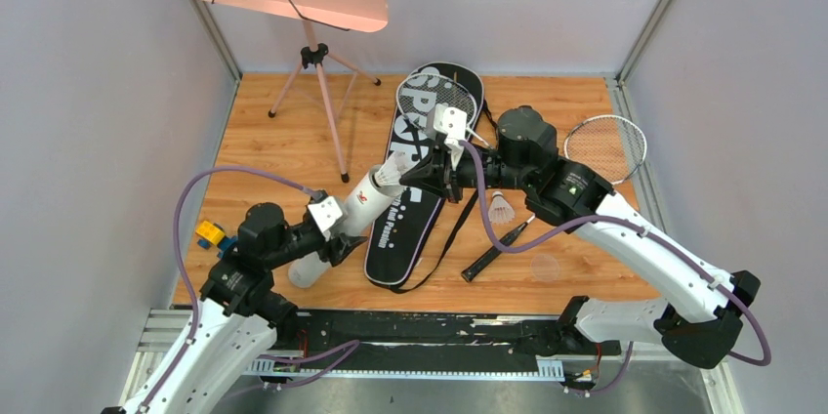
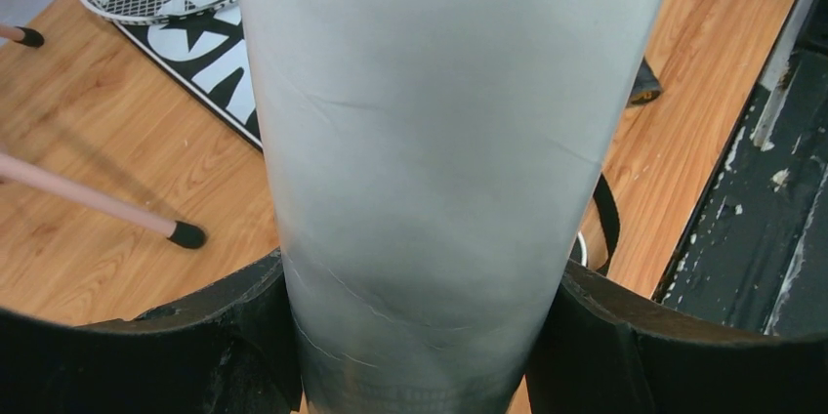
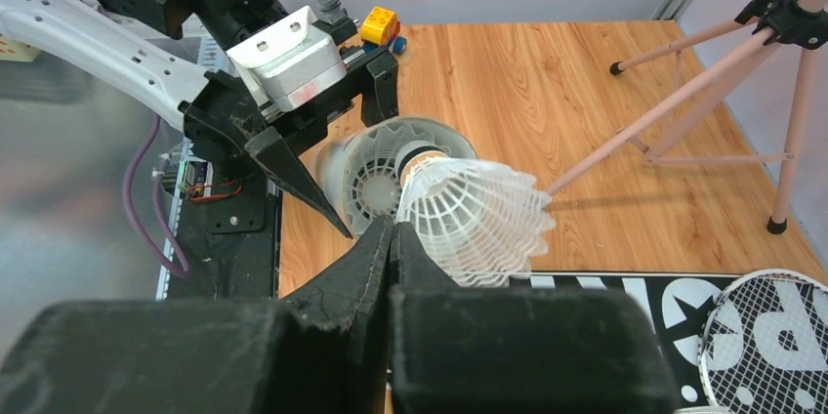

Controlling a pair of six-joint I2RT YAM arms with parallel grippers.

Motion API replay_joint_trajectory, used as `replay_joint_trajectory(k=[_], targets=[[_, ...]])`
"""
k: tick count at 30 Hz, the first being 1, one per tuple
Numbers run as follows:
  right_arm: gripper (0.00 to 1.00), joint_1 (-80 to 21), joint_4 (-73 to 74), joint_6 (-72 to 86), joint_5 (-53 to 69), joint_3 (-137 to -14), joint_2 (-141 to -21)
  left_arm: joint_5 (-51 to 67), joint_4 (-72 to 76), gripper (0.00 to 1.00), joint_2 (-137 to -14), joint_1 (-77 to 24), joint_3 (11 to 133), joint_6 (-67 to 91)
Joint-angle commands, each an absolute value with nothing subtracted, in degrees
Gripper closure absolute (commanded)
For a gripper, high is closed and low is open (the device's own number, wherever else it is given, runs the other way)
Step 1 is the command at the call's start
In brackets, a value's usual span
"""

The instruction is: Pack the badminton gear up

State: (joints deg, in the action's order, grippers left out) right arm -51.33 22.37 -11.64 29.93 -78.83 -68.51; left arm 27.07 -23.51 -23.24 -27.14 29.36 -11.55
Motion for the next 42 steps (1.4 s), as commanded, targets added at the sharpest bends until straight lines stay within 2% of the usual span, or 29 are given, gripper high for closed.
replay_joint_trajectory(k=[1, 10, 23, 25, 30, 32, 38, 42], targets=[[1.0, -51.8, 21.8, -13.4, 29.4, -79.9, -68.2, 27.4, -23.7, 0.37, -27.5, -27.1, 35.7, -19.1], [1.0, -52.2, 18.4, -10.9, 31.3, -74.1, -68.7, 38.1, -16.8, 0.37, -27.5, -27.1, 32.8, -23.1], [1.0, -52.5, 13.8, -7.9, 34.1, -70.4, -70.9, 34.6, -19.1, 0.37, -26.3, -27.1, 31.5, -24.1], [0.93, -52.5, 13.6, -7.4, 33.1, -69.9, -70.0, 33.8, -19.3, 0.37, -26.0, -27.1, 31.4, -23.9], [0.63, -52.4, 14.4, -5.4, 31.6, -69.2, -66.0, 32.4, -19.8, 0.38, -24.8, -27.1, 30.7, -23.6], [0.56, -52.4, 14.4, -4.5, 30.5, -68.2, -64.1, 32.0, -19.9, 0.38, -24.6, -27.1, 30.7, -23.4], [0.46, -52.3, 13.8, -1.2, 26.4, -60.6, -56.5, 30.1, -20.5, 0.38, -24.4, -27.0, 30.9, -23.6], [0.45, -52.3, 11.6, 4.5, 13.1, -54.8, -51.4, 28.5, -21.0, 0.38, -23.7, -27.1, 31.0, -23.8]])
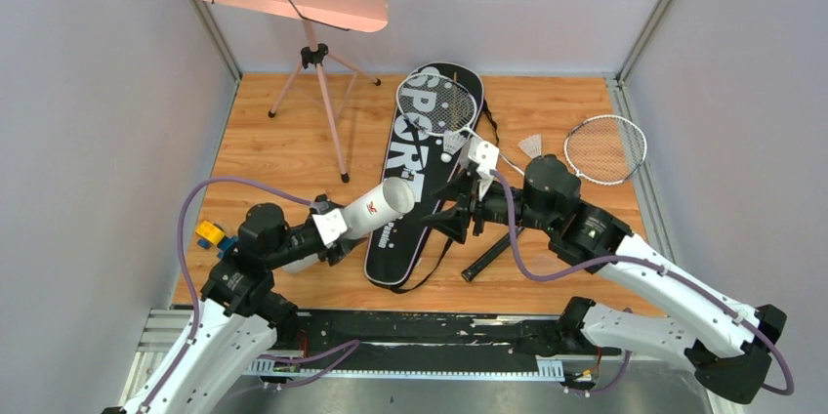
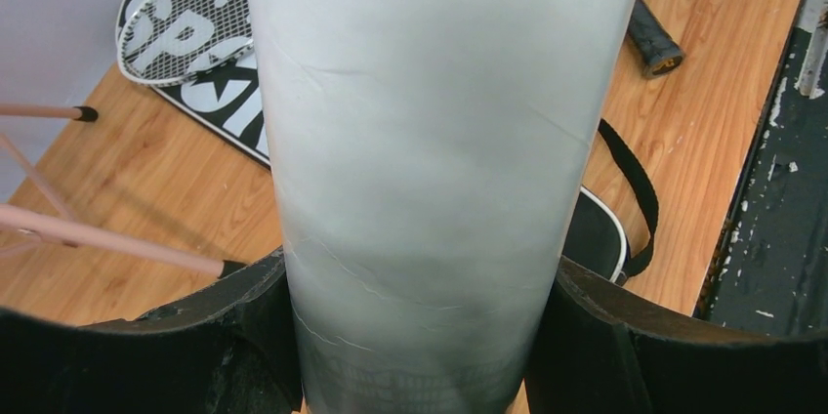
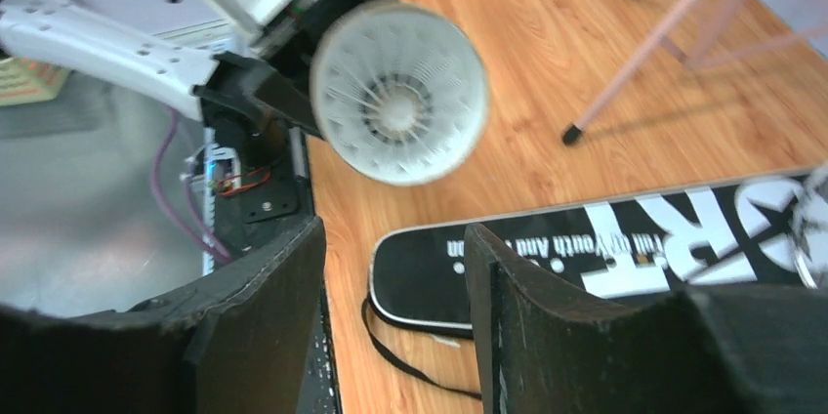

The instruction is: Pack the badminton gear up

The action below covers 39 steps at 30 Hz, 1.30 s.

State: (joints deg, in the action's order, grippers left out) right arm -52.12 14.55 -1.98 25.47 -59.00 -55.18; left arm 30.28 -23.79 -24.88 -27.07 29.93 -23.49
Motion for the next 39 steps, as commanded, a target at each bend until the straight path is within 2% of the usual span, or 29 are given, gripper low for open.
replay_joint_trajectory(k=[1, 6, 9, 14, 19, 25, 30, 39], targets=[[0.44, -52.3, 10.8, 5.8, 7.8, -52.8, -50.5, 27.7, -21.0, 0.37, -23.1, -27.1, 31.0, -23.8], [0.44, -51.9, 9.0, 5.7, -19.9, -43.1, -49.6, 25.0, -20.7, 0.37, -21.1, -27.1, 30.6, -24.0], [0.43, -50.3, 5.8, 1.3, -27.3, -38.5, -52.0, 25.0, -20.6, 0.36, -20.7, -27.1, 30.5, -24.0], [0.44, -46.2, 3.6, 0.3, -29.0, -35.6, -58.7, 24.6, -20.6, 0.37, -20.5, -27.1, 30.6, -23.8], [0.5, -44.9, 2.9, -6.6, -31.2, -33.2, -64.8, 24.0, -20.5, 0.37, -20.3, -27.1, 30.5, -23.7], [0.49, -43.9, -1.9, -11.3, -30.9, -32.1, -71.3, 24.2, -20.6, 0.37, -20.5, -27.1, 30.6, -23.5], [0.55, -42.9, -2.5, -14.4, -32.2, -32.1, -76.3, 24.1, -20.7, 0.37, -20.6, -27.1, 30.5, -23.5], [0.52, -42.4, -5.3, -16.9, -36.1, -30.9, -79.8, 24.8, -20.6, 0.37, -20.7, -27.1, 30.3, -23.3]])
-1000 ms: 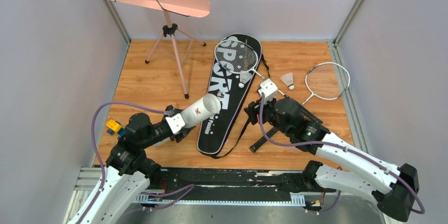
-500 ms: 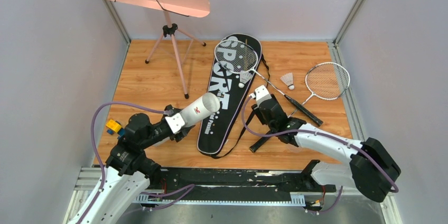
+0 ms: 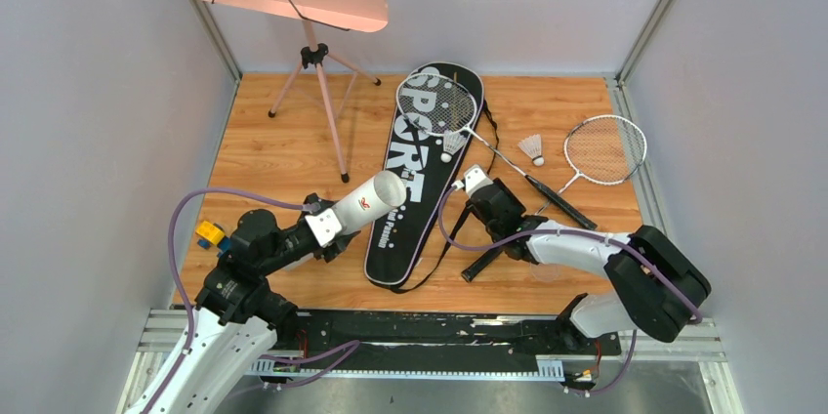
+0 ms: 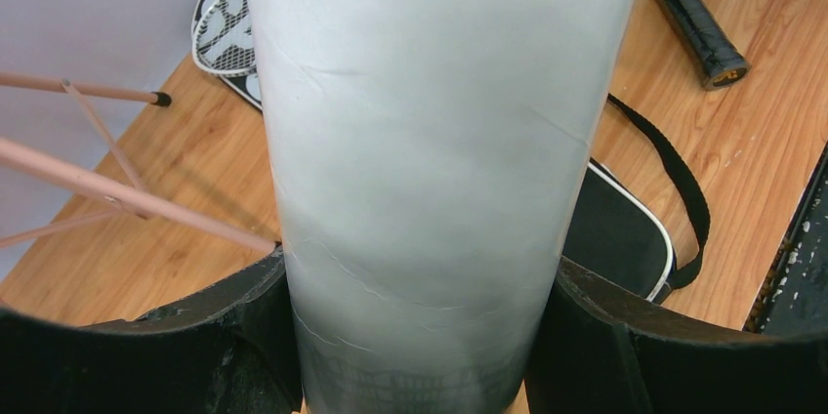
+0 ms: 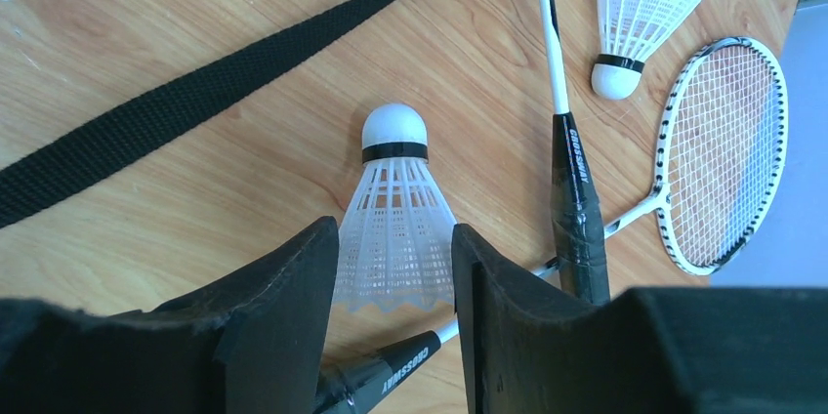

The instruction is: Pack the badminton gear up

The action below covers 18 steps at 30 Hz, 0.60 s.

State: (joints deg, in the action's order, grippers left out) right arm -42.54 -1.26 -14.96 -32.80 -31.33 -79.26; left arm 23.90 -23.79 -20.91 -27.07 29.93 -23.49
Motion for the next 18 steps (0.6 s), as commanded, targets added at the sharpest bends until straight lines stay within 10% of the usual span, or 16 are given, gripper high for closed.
replay_joint_trajectory(k=[1, 18], targets=[[0.51, -42.4, -5.4, -16.6, -35.2, -30.8, -79.5, 24.9, -20.6, 0.36, -20.5, -27.1, 30.3, -23.3], [0.39, -41.8, -1.5, -5.5, -30.2, -29.8, -66.9, 25.7, -20.1, 0.36, -20.7, -27.1, 30.0, -22.8]])
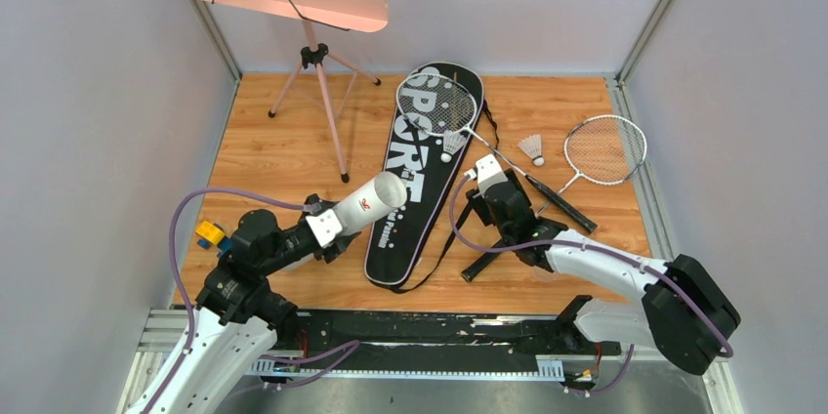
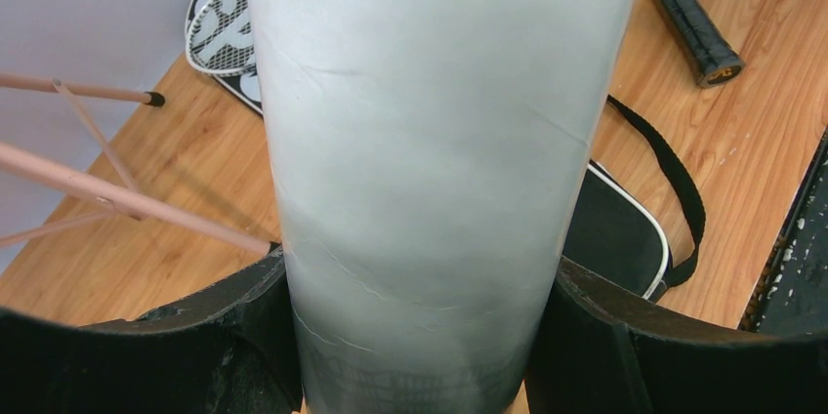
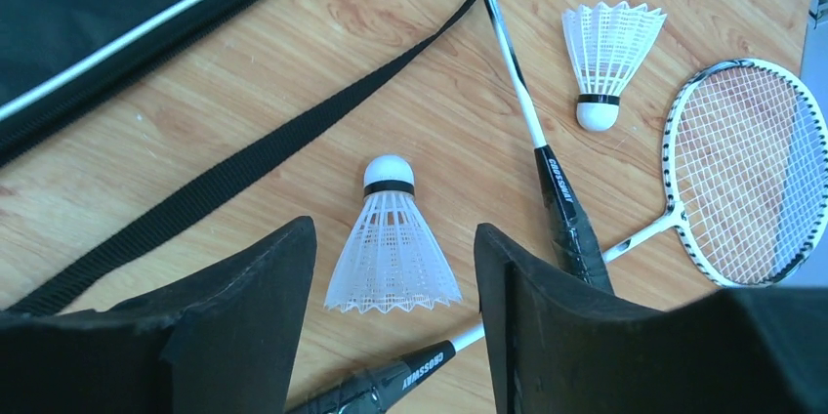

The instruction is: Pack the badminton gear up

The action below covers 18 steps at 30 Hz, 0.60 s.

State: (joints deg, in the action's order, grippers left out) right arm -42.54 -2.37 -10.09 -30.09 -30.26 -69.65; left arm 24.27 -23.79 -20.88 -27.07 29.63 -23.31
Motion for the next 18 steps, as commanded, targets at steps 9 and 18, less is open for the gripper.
replay_joint_trajectory(k=[9, 18], targets=[[0.5, -36.7, 9.7, -5.5, -33.7, -33.0, -66.3, 26.9, -19.6, 0.36, -20.8, -27.2, 29.8, -22.4], [0.49, -35.8, 8.8, -10.4, -34.0, -32.1, -72.9, 26.1, -20.0, 0.36, -21.0, -28.1, 29.8, -22.5]])
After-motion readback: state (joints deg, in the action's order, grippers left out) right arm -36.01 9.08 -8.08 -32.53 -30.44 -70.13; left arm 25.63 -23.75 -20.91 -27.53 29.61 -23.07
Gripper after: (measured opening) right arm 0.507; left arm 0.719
